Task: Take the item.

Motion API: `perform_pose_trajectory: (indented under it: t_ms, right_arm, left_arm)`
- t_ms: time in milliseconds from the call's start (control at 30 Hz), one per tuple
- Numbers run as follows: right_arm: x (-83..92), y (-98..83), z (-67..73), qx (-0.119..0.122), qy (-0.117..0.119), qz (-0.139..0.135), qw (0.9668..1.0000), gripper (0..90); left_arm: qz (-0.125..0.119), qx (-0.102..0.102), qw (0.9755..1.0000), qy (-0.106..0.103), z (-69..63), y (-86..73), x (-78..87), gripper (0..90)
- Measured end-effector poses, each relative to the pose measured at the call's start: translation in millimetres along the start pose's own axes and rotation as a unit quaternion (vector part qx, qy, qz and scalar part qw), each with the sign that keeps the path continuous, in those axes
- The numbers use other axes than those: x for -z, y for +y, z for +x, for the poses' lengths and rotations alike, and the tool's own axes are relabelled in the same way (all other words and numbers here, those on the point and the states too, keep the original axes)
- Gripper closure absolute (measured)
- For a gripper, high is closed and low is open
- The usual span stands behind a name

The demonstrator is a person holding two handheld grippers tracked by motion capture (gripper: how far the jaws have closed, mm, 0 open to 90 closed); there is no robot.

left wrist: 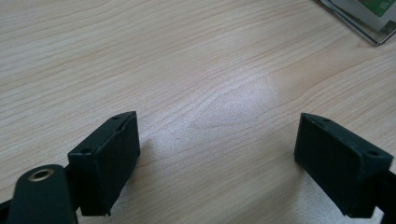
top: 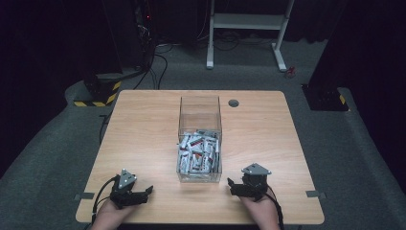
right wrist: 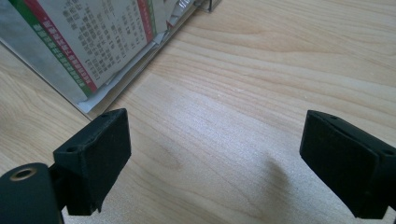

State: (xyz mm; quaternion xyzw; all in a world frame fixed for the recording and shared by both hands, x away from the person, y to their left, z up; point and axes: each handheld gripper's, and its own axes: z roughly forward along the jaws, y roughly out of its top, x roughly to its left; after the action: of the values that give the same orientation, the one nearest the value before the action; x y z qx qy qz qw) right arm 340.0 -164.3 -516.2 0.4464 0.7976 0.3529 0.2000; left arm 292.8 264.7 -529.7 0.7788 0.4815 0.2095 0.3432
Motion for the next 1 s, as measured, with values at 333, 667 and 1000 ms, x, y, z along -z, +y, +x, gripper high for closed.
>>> perform_pose_trajectory:
  t_ms: [333, 667, 1000]
  right_arm:
    - [4.0, 0.7, -2.7, -0.002, -0.001, -0.016, 0.9999, 9.8]
    - [9.3, 1.6, -3.6, 0.003, -0.003, -0.031, 0.9995, 10.4]
    - [15.8, 3.9, -2.1, 0.009, -0.005, -0.052, 0.9986, 11.7]
  left_arm:
    - [0.000, 0.000, 1.0000, 0.000, 0.0, 0.0, 0.0, 14.5]
    - [0.000, 0.000, 1.0000, 0.000, 0.0, 0.0, 0.0, 14.5]
    - [0.000, 0.000, 1.0000, 0.000, 0.0, 0.0, 0.0, 14.5]
